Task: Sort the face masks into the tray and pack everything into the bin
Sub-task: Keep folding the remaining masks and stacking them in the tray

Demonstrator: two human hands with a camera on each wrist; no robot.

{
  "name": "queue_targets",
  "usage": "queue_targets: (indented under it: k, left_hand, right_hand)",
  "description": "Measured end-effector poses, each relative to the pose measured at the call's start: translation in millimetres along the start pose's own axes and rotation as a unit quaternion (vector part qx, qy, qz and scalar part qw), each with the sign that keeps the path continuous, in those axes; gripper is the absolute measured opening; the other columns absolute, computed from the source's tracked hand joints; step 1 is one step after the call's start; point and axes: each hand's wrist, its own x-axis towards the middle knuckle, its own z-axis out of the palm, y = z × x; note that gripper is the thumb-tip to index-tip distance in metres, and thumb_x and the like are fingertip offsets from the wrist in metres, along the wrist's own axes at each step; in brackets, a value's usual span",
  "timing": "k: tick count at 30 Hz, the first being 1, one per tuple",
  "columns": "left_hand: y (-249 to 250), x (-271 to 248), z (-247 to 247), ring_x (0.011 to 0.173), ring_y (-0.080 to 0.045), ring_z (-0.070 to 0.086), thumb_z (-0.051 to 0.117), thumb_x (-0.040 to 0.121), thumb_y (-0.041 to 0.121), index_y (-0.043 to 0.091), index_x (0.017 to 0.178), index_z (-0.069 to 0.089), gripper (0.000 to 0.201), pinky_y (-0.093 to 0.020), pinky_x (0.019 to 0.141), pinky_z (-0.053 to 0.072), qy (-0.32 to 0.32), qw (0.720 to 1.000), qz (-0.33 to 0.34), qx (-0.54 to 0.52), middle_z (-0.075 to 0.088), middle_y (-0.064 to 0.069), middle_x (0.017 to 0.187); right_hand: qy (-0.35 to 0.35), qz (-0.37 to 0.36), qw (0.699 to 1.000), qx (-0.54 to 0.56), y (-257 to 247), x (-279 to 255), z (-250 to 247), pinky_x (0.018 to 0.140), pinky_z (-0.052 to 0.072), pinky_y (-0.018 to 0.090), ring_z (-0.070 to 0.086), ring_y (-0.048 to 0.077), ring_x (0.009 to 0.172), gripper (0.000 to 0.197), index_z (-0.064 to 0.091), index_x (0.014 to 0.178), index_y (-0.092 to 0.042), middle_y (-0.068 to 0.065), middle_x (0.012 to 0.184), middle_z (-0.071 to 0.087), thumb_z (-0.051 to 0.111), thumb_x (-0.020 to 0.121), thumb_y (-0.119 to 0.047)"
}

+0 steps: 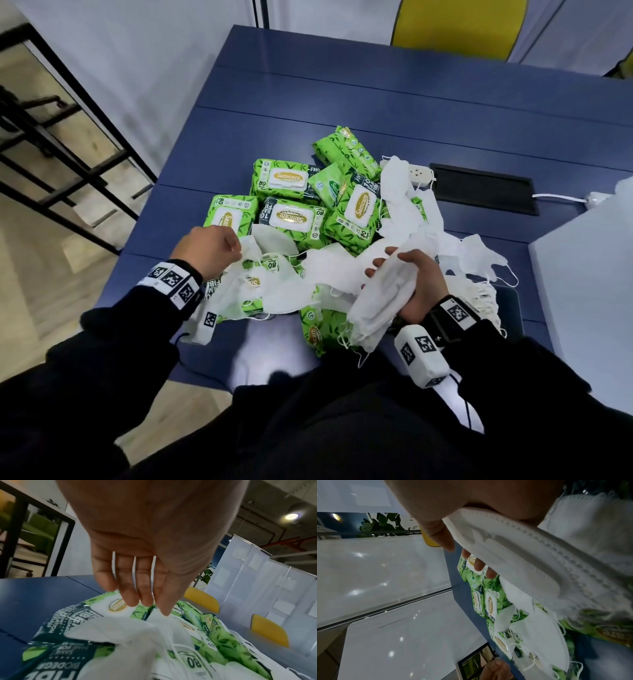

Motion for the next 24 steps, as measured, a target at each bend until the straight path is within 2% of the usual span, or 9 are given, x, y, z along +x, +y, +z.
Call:
queue_targets:
  k: [2, 5, 7, 10, 15, 16, 18, 22, 24]
  left_hand:
    - [1, -5, 2, 0.082, -0.016, 0.067, 0.078, 0.08, 0.028, 0.032, 0.077, 0.07, 0.01, -0.034, 0.074, 0.057, -0.008, 1.0, 0.015, -0.009, 0.07, 0.013, 0.077]
    - [23, -19, 16, 0.078, -0.011, 0.066, 0.079, 0.08, 0.024, 0.031, 0.084, 0.071, 0.012, -0.028, 0.07, 0.052, -0.037, 0.994, 0.101, -0.025, 0.068, 0.014, 0.077]
    - [44, -24, 30, 0.08, -0.012, 0.064, 0.079, 0.083, 0.025, 0.029, 0.096, 0.073, 0.015, -0.028, 0.073, 0.05, -0.052, 0.985, 0.166, -0.014, 0.067, 0.013, 0.084]
    - [79, -26, 55, 0.092, -0.016, 0.064, 0.075, 0.086, 0.025, 0.025, 0.11, 0.071, 0.025, -0.029, 0.077, 0.047, -0.049, 0.969, 0.242, 0.0, 0.067, 0.007, 0.1]
    - [142, -11, 90, 0.123, -0.022, 0.054, 0.072, 0.09, 0.033, 0.027, 0.139, 0.056, 0.051, -0.039, 0.099, 0.047, -0.057, 0.945, 0.319, 0.035, 0.058, 0.001, 0.138]
    - [152, -5, 96, 0.127, -0.024, 0.052, 0.071, 0.091, 0.039, 0.026, 0.143, 0.052, 0.057, -0.041, 0.102, 0.046, -0.066, 0.942, 0.325, 0.049, 0.055, -0.001, 0.142]
    - [170, 6, 107, 0.129, -0.027, 0.052, 0.065, 0.093, 0.052, 0.023, 0.147, 0.048, 0.063, -0.044, 0.104, 0.045, -0.084, 0.942, 0.316, 0.08, 0.053, -0.003, 0.146]
    - [201, 25, 125, 0.121, -0.032, 0.057, 0.051, 0.092, 0.071, 0.019, 0.137, 0.052, 0.069, -0.048, 0.098, 0.048, -0.042, 0.96, 0.255, 0.105, 0.059, -0.007, 0.133]
    - [214, 28, 133, 0.118, -0.032, 0.059, 0.054, 0.089, 0.073, 0.017, 0.135, 0.051, 0.073, -0.048, 0.096, 0.048, -0.031, 0.962, 0.237, 0.131, 0.059, -0.008, 0.129]
  right_hand:
    - [0.013, 0.008, 1.0, -0.009, 0, 2, -9, 0.103, 0.046, 0.052, 0.066, 0.038, 0.108, 0.023, 0.062, 0.111, -0.013, 0.015, 0.104, 0.067, 0.051, 0.096, -0.026]
    - [0.011, 0.001, 1.0, -0.013, -2, 2, -18, 0.093, 0.05, 0.047, 0.071, 0.035, 0.096, 0.018, 0.065, 0.103, -0.015, 0.012, 0.096, 0.071, 0.054, 0.095, -0.026]
    - [0.013, -0.014, 1.0, -0.021, -7, -1, -21, 0.097, 0.047, 0.047, 0.069, 0.035, 0.096, 0.018, 0.065, 0.101, -0.015, 0.011, 0.092, 0.07, 0.052, 0.099, -0.027]
    - [0.042, -0.025, 0.998, -0.031, -18, -4, -27, 0.101, 0.045, 0.048, 0.067, 0.034, 0.096, 0.018, 0.064, 0.1, -0.015, 0.01, 0.092, 0.068, 0.05, 0.101, -0.027]
    - [0.068, -0.049, 0.996, -0.002, -24, -13, -35, 0.083, 0.053, 0.041, 0.066, 0.029, 0.083, 0.016, 0.064, 0.099, -0.011, 0.01, 0.092, 0.066, 0.055, 0.097, -0.024]
    - [0.071, -0.054, 0.996, -0.001, -25, -17, -36, 0.082, 0.054, 0.04, 0.066, 0.029, 0.082, 0.018, 0.066, 0.098, -0.009, 0.012, 0.09, 0.067, 0.055, 0.096, -0.024]
    - [0.053, -0.039, 0.997, 0.026, -26, -29, -40, 0.088, 0.051, 0.04, 0.065, 0.027, 0.079, 0.022, 0.072, 0.084, -0.01, 0.01, 0.085, 0.067, 0.056, 0.094, -0.023]
    - [0.03, -0.012, 0.998, 0.045, -27, -45, -47, 0.101, 0.043, 0.037, 0.061, 0.027, 0.082, 0.039, 0.075, 0.062, -0.011, 0.008, 0.075, 0.067, 0.057, 0.093, -0.025]
    - [0.03, -0.005, 0.999, 0.043, -25, -49, -46, 0.099, 0.044, 0.038, 0.061, 0.027, 0.082, 0.034, 0.076, 0.061, -0.011, 0.009, 0.076, 0.067, 0.061, 0.089, -0.026]
